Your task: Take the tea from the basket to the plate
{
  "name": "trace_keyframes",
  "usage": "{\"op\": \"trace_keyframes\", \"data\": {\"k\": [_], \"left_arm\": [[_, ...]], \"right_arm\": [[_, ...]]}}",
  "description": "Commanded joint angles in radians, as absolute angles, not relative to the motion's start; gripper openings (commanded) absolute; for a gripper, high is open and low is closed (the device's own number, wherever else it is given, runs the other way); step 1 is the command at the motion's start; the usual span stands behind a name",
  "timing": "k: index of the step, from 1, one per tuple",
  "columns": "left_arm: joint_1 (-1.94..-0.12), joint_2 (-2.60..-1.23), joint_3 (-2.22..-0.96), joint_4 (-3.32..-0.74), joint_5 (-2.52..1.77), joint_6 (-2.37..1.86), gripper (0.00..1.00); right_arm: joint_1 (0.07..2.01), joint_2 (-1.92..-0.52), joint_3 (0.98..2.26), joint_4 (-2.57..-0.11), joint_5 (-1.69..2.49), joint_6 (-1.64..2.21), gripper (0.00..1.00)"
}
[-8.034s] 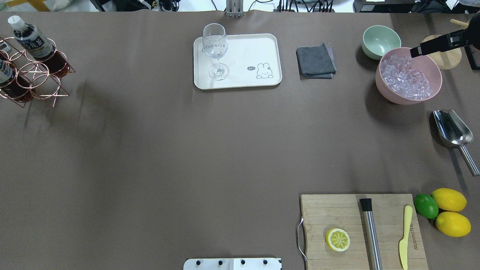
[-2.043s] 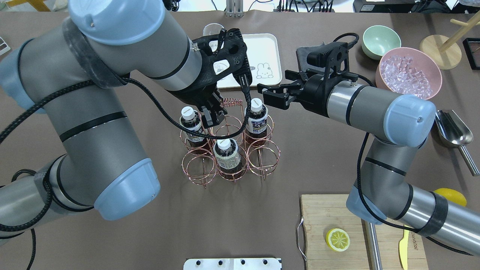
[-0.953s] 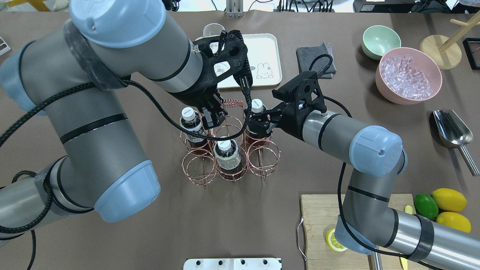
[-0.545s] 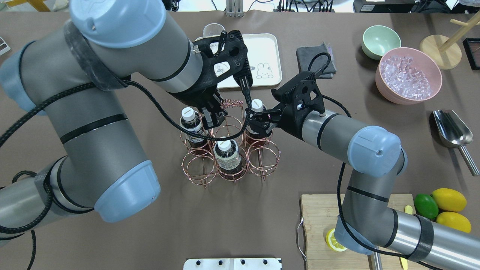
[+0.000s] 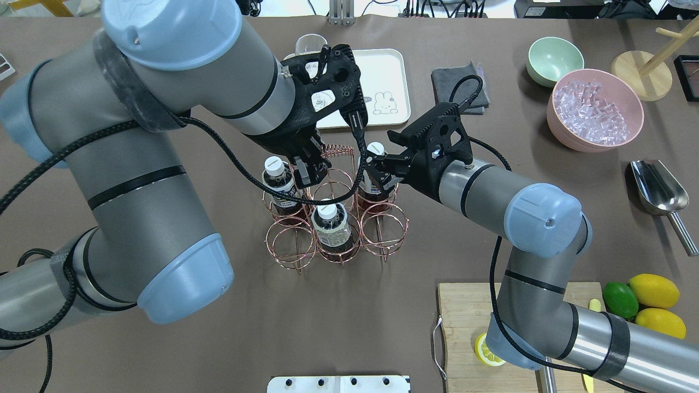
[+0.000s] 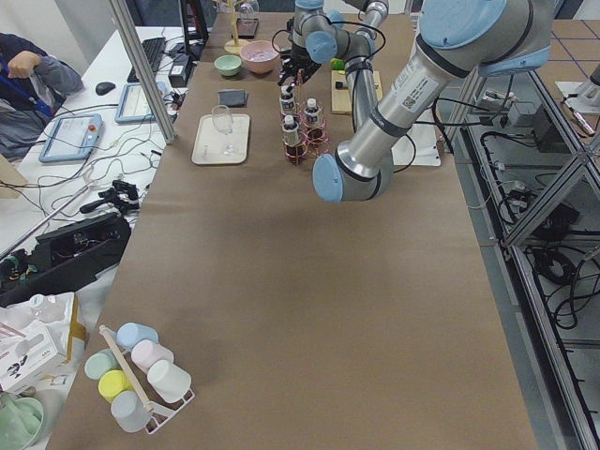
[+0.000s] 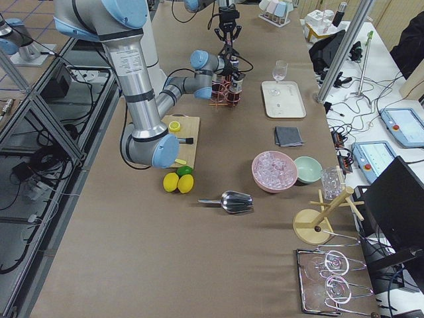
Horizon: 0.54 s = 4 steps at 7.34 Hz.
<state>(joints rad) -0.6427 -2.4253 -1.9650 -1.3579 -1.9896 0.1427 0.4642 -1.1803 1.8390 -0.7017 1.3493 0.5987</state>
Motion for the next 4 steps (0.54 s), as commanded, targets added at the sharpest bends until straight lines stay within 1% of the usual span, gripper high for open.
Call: {"op": "trace_keyframes", "data": {"k": [1,4], "left_arm": [[-0.643,-2.425,-1.965,-1.359,-1.99,0.143,0.0],[-0.643,-2.425,-1.965,-1.358,-1.99,0.143,0.0]], "right_arm": [[0.465,-1.175,1.838,-0.706,1.342,0.6,0.62],[0.463,-1.175,1.836,-0.71,1.342,0.601,0.62]]}}
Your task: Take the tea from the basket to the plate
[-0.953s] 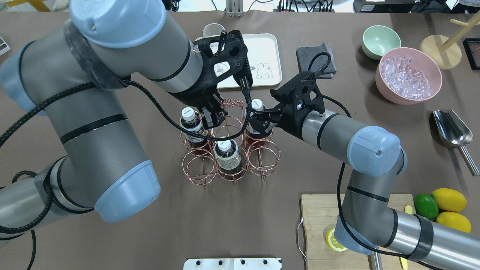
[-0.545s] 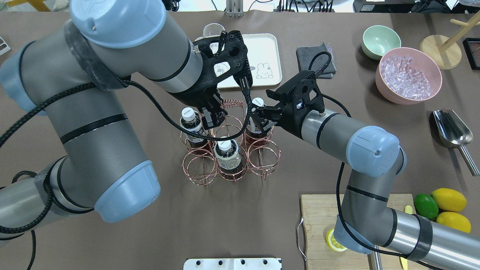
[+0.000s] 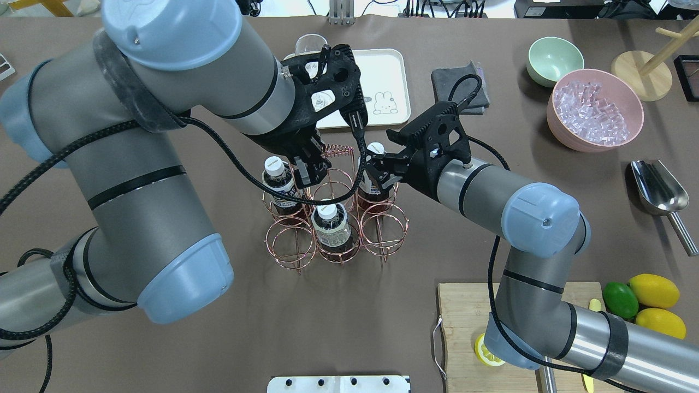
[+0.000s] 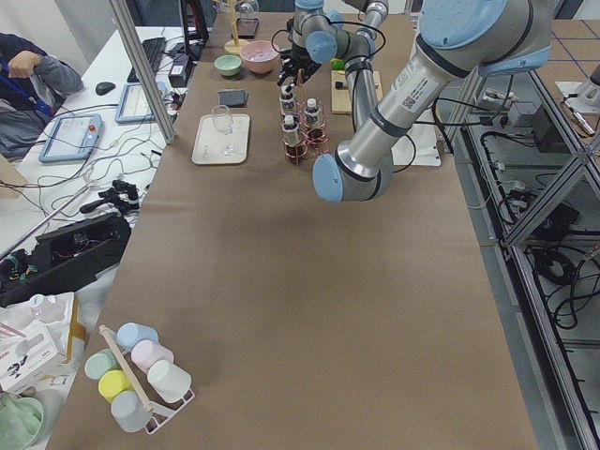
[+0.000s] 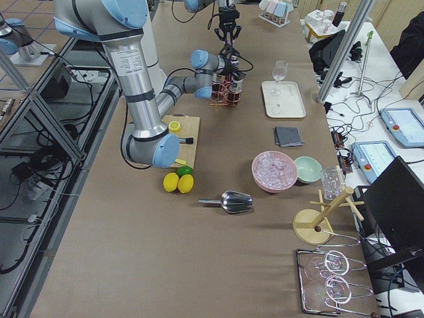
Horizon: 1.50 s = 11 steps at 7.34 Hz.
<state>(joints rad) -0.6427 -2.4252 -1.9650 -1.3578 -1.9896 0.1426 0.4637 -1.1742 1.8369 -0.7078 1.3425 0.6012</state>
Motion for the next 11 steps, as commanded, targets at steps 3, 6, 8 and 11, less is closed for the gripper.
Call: {"op": "trace_keyframes", "data": {"k": [3,6,8,11], "left_arm": [[-0.643,-2.424,-1.967,-1.358,-1.988,0.143,0.0],[-0.641,-2.422,-1.967,-1.358,-1.988,0.143,0.0],[-0.64,-2.421,-1.97,-1.358,-1.983,0.143,0.0],[-0.64,-2.421,-1.971,-1.358,-1.983,0.143,0.0]], "right_arm": [[0.463,-1.175,1.835,-0.71,1.347,0.611,0.62],[0.462,-1.174,1.836,-0.71,1.35,0.614,0.62],[0.431,-1.175,1.838,-0.709,1.344,0.612,0.64],[0.431,-1.175,1.847,-0.709,1.344,0.598,0.55]]}}
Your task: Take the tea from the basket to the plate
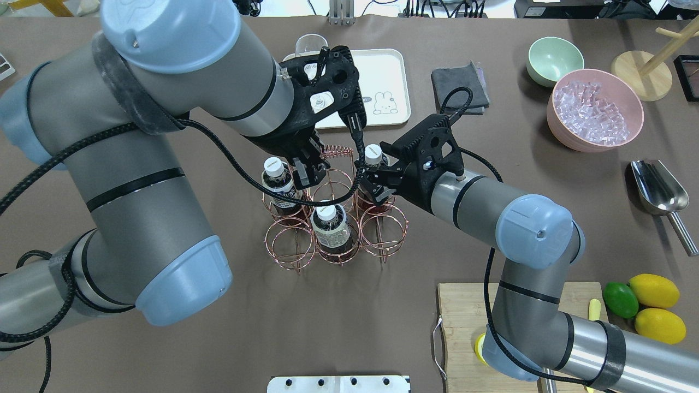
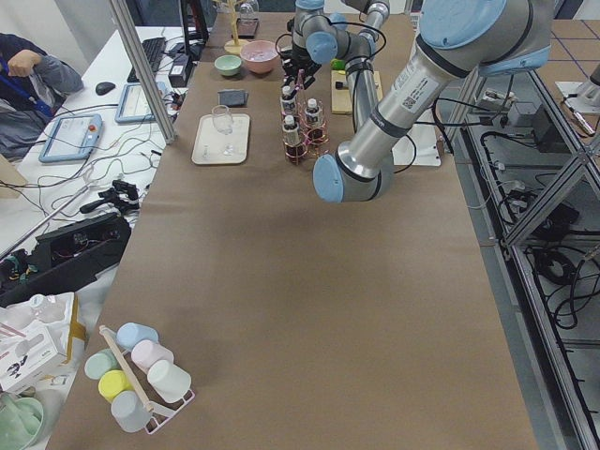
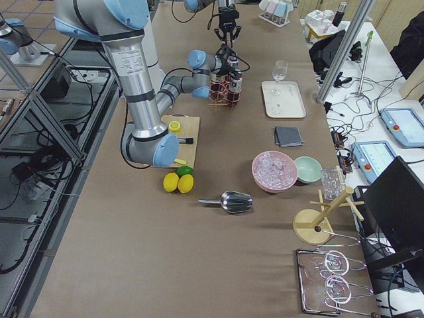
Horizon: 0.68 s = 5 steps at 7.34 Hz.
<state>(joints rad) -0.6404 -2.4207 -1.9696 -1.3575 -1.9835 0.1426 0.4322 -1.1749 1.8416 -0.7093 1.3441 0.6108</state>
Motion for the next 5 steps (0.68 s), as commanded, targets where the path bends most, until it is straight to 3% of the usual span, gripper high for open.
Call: {"op": "trace_keyframes", "data": {"k": [1,2,3,4,5], "left_arm": [[-0.641,-2.421,-1.97,-1.358,-1.983,0.143,0.0],[-0.64,-2.419,-1.971,-1.358,-1.983,0.143,0.0],[-0.64,-2.419,-1.97,-1.358,-1.983,0.143,0.0],[-0.64,-2.419,-1.97,-1.358,-1.983,0.143,0.0],[-0.64,-2.419,-1.97,-1.358,-1.983,0.143,0.0]], "right_arm": [[0.431,-1.175,1.847,-0.709,1.344,0.595,0.53],[0.431,-1.174,1.844,-0.709,1.342,0.566,0.46],[0.431,-1.173,1.839,-0.707,1.341,0.549,0.45],[0.431,-1.173,1.839,-0.707,1.341,0.549,0.27],[0.431,-1.173,1.838,-0.707,1.341,0.549,0.0]]}}
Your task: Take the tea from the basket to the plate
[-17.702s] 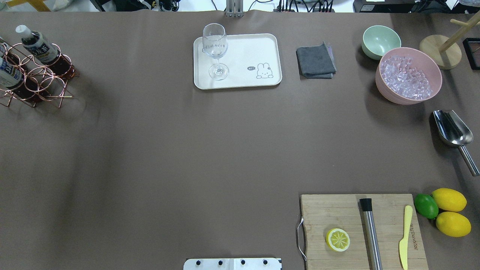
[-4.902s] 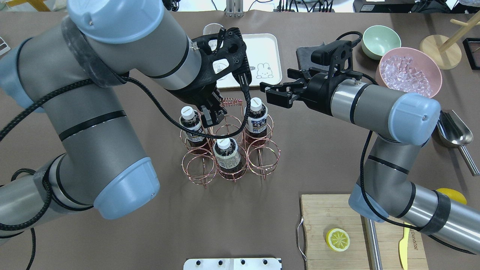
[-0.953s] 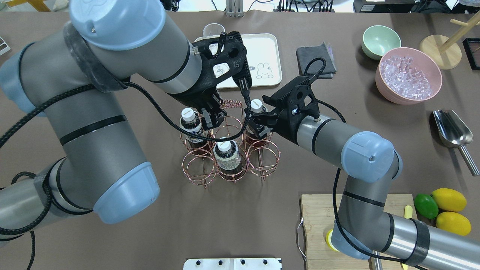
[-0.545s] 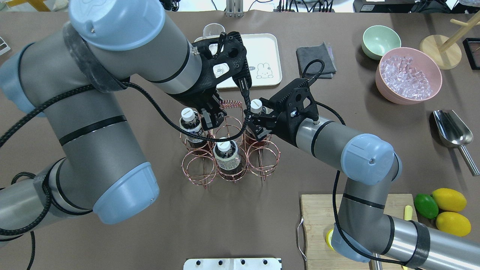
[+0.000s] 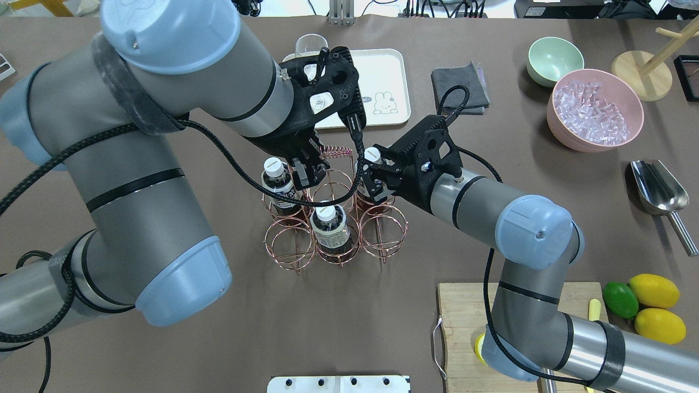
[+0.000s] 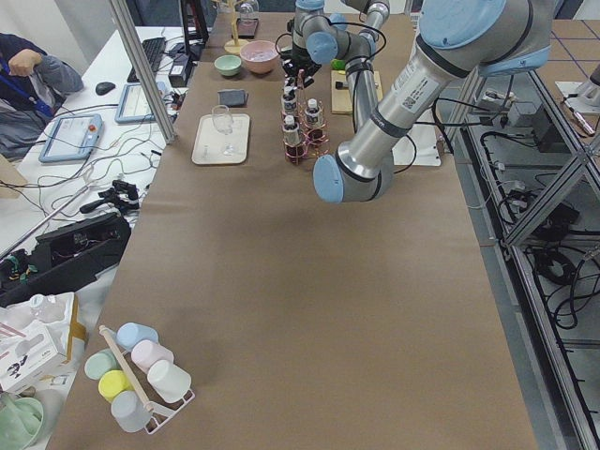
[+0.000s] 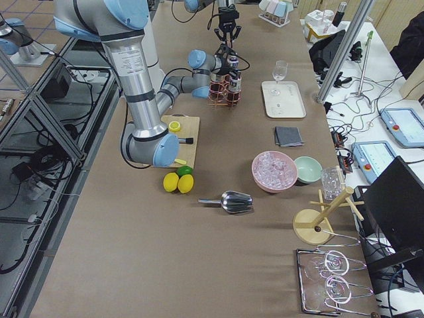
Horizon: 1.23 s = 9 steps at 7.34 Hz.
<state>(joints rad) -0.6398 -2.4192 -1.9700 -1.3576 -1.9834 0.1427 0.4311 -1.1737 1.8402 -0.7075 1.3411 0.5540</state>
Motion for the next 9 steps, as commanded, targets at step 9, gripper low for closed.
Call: {"op": "trace_keyframes", "data": {"k": [9], "left_arm": [[-0.64,-2.418,-1.97,-1.358,-1.983,0.143,0.0]], "right_arm": [[0.442,-1.18,1.997,-0.853,1.393,0.477,0.0]]}}
